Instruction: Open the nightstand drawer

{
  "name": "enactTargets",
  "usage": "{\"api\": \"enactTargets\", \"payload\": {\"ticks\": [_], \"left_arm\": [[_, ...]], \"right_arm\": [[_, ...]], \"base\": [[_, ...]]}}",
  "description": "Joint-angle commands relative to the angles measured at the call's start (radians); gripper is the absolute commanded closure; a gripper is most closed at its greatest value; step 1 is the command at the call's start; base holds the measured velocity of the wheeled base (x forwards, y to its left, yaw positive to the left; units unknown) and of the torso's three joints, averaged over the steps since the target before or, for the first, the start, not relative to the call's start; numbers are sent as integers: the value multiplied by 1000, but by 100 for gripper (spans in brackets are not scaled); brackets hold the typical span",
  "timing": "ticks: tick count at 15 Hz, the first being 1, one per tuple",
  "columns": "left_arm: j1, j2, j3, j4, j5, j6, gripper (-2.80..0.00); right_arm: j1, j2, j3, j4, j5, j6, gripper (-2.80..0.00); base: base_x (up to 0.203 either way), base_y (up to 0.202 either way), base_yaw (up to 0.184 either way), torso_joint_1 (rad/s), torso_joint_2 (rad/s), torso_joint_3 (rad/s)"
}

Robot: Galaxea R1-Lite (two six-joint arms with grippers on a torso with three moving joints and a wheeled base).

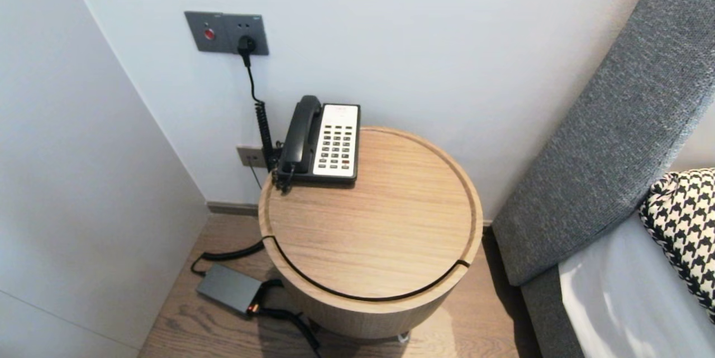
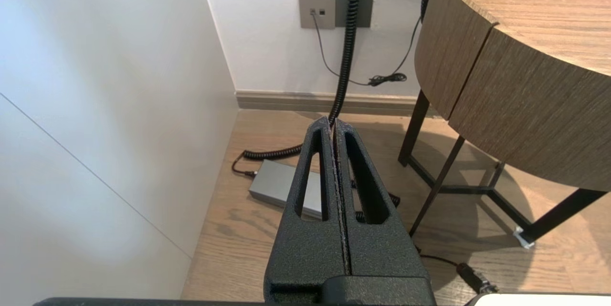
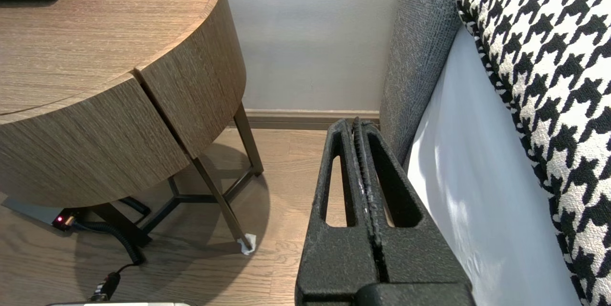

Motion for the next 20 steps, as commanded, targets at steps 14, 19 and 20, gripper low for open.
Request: {"api": "enactTargets", "payload": {"ticks": [14, 19, 20], "left_arm": [[0, 0, 12, 0, 0, 0, 0], [0, 0, 12, 0, 0, -1, 0], [0, 0, 12, 0, 0, -1, 0]], "right_arm": [[1, 0, 26, -1, 0, 0, 0], [-1, 1, 26, -1, 1, 0, 0], [-1, 0, 26, -1, 1, -1, 0]], "base": [[0, 0, 0, 0, 0, 0], [0, 0, 0, 0, 0, 0], [0, 0, 0, 0, 0, 0]]}}
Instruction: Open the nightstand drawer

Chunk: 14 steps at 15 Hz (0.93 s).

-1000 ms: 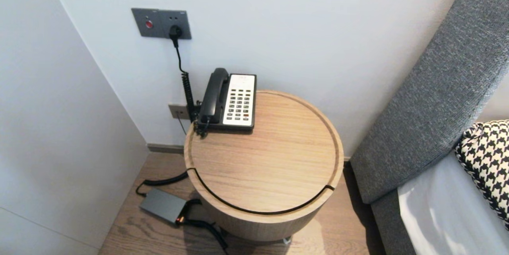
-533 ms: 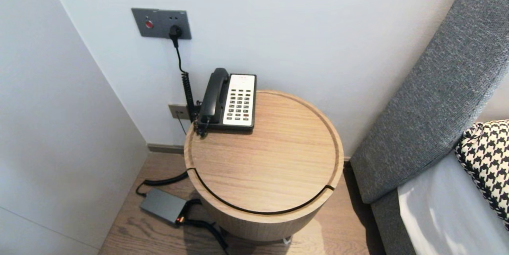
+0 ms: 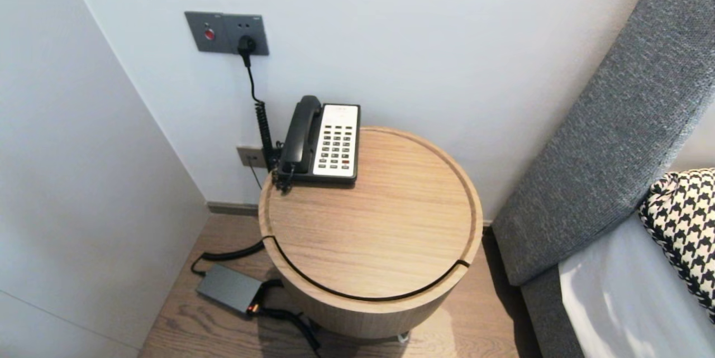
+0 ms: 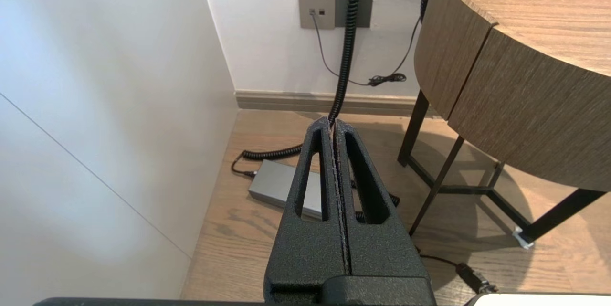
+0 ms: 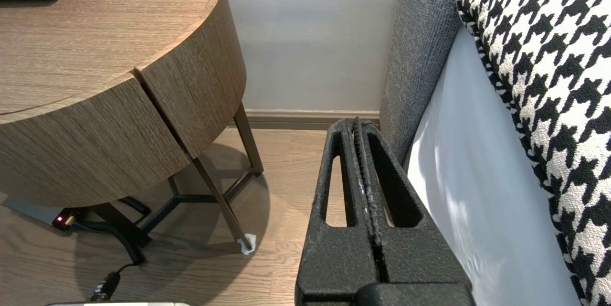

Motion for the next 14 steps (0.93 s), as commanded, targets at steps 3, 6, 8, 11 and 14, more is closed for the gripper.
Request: {"api": "enactTargets", "payload": {"ticks": [3, 6, 8, 11, 14], "left_arm": [[1, 0, 12, -1, 0, 1, 0], [1, 0, 12, -1, 0, 1, 0], [1, 0, 12, -1, 0, 1, 0], [1, 0, 12, -1, 0, 1, 0], [1, 0, 12, -1, 0, 1, 0]], "right_arm": [[1, -5, -11, 5, 1, -6, 0], [1, 14, -175, 104, 10, -8, 0], [0, 75, -317, 179, 20, -8, 0], [0, 239, -469, 211, 40, -11, 0], [0, 447, -626, 212, 74, -6, 0]], "base": [[0, 0, 0, 0, 0, 0], [0, 0, 0, 0, 0, 0], [0, 0, 0, 0, 0, 0], [0, 0, 0, 0, 0, 0], [0, 0, 0, 0, 0, 0]]}}
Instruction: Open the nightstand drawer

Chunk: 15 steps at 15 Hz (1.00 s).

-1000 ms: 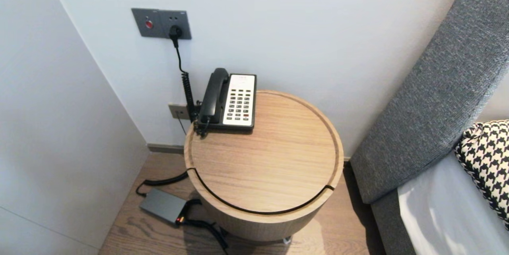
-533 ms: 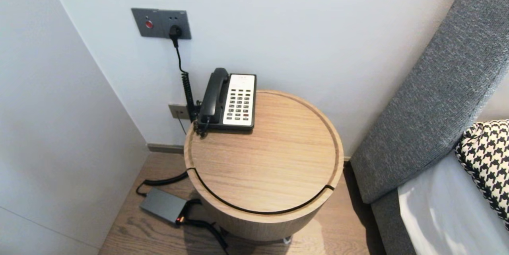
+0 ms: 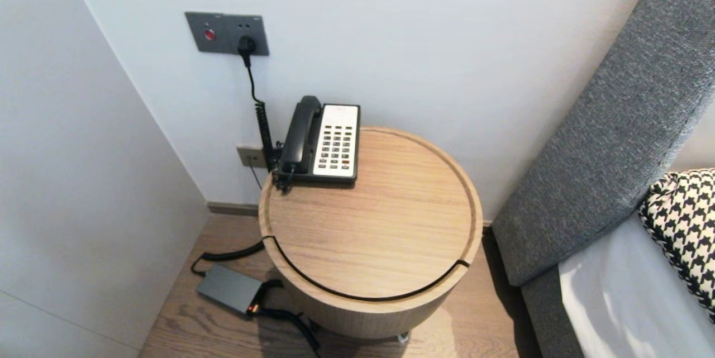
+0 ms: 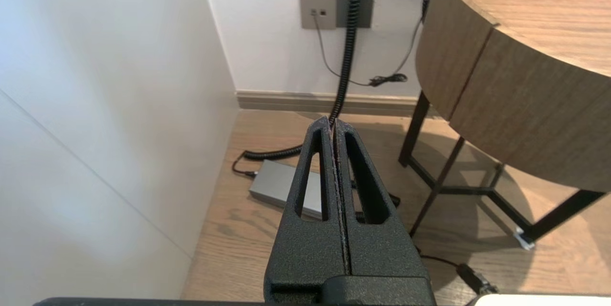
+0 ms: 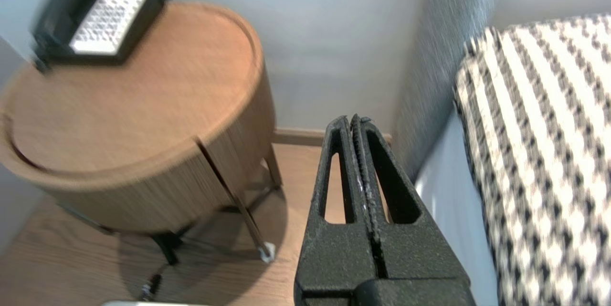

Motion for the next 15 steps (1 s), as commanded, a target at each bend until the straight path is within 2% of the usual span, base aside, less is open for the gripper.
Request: {"api": "enactTargets", "payload": {"ticks": [1, 4, 6, 7, 9, 11, 12, 15], "left_arm": [[1, 0, 12, 0, 0, 1, 0], [1, 0, 12, 0, 0, 1, 0], [1, 0, 12, 0, 0, 1, 0], [1, 0, 12, 0, 0, 1, 0], [1, 0, 12, 0, 0, 1, 0], [1, 0, 12, 0, 0, 1, 0], [1, 0, 12, 0, 0, 1, 0], [1, 0, 12, 0, 0, 1, 0]], "right_arm": [[2, 223, -135, -2, 17, 8, 0], [19, 458, -319, 2, 28, 61, 0], [73, 577, -460, 33, 27, 124, 0], [121, 624, -532, 77, 24, 160, 0], [267, 716, -639, 177, -9, 244, 0], [448, 806, -690, 230, -131, 319, 0], [511, 867, -698, 242, -188, 356, 0], [598, 1022, -686, 259, -253, 454, 0]], "base": [[0, 0, 0, 0, 0, 0], [0, 0, 0, 0, 0, 0], [0, 0, 0, 0, 0, 0], [0, 0, 0, 0, 0, 0], [0, 0, 0, 0, 0, 0], [0, 0, 0, 0, 0, 0], [0, 0, 0, 0, 0, 0], [0, 0, 0, 0, 0, 0]]}}
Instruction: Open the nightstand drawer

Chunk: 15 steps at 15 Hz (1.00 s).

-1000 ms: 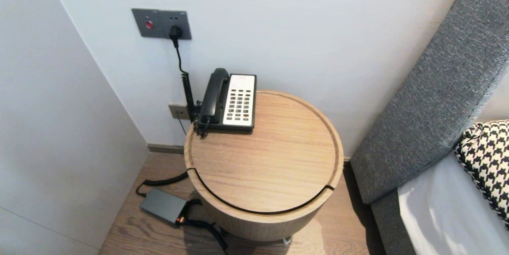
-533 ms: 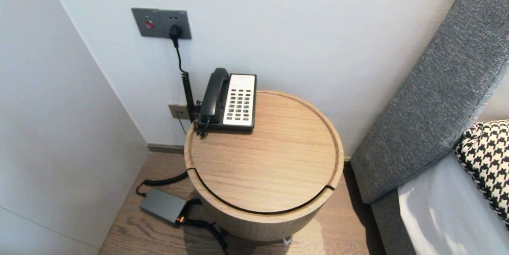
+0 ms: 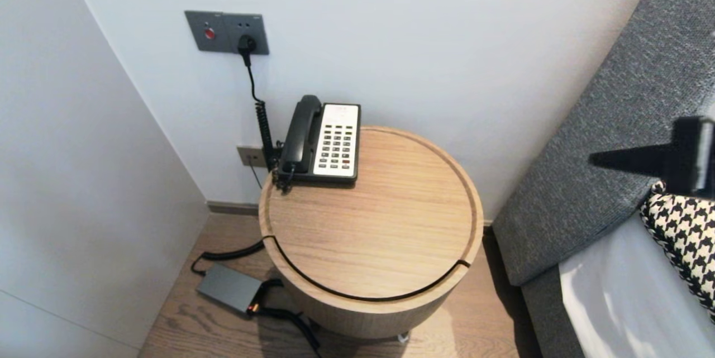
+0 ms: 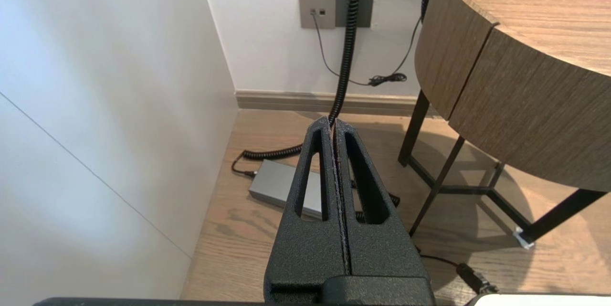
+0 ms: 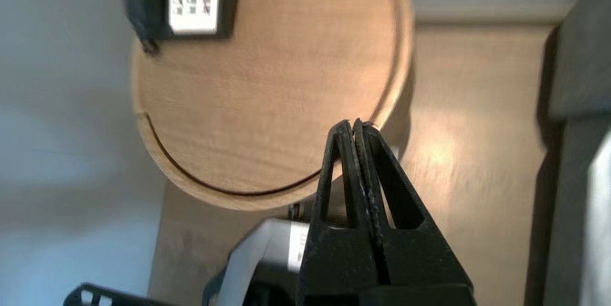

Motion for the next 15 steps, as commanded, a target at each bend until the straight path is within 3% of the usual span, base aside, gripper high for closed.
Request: {"api": "enactTargets", "payload": {"ticks": [1, 6, 15], "left_arm": [[1, 0, 12, 0, 0, 0, 0], [1, 0, 12, 0, 0, 0, 0], [1, 0, 12, 0, 0, 0, 0]], "right_arm": [[68, 170, 20, 2, -14, 60, 0], [153, 306, 53, -4, 55, 172, 0], [169, 352, 206, -157, 48, 171, 0]], "base": [[0, 0, 0, 0, 0, 0], [0, 0, 0, 0, 0, 0], [0, 0, 0, 0, 0, 0]]}}
